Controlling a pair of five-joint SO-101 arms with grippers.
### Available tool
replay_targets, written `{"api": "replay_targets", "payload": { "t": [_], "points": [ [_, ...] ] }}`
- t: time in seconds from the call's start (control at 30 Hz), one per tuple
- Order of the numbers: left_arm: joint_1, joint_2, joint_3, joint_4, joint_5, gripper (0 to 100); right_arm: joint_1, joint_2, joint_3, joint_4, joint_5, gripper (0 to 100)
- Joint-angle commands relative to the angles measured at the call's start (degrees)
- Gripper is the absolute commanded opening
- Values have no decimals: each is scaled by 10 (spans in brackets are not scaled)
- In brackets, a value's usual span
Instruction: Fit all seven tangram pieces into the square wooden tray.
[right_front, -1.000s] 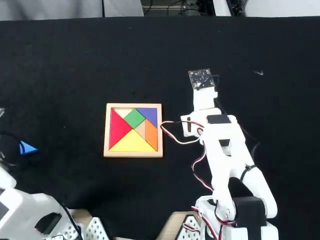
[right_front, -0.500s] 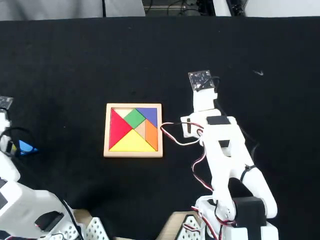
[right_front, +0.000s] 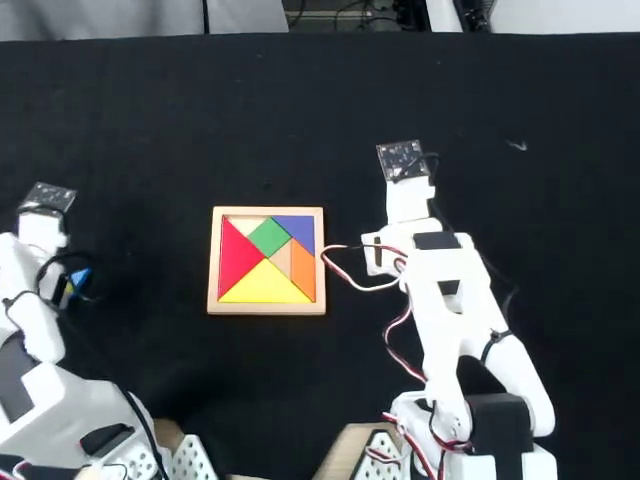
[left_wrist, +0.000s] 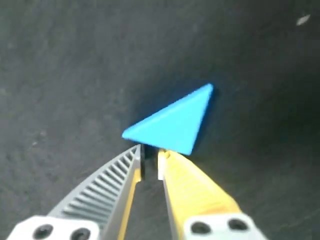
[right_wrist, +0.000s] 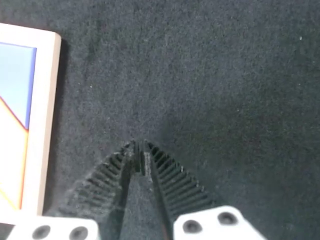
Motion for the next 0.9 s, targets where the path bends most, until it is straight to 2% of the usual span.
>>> {"api": "replay_targets", "payload": {
  "t": [0.0,0.2,0.37,0.5,0.63,0.7,0.8,0.87],
  "points": [
    [87,2,13,2,60,80,8,0,-5,-10,-1,11],
    [143,-14,0,8,89,80,8,0,-5,-10,-1,11],
    [179,-110,-33,134,84,80,8,0,-5,-10,-1,11],
    [176,-213,-97,205,2,80,9,0,-5,-10,-1,11],
    [148,-238,-124,180,-105,82,9,-1,-5,-10,4,11],
    [128,-218,-135,186,-135,126,9,0,-5,-10,16,11],
    [103,-163,-152,189,-147,245,9,0,-6,-10,18,11],
    [95,-111,-178,190,-157,273,8,0,-6,-10,18,11]
  ]
}}
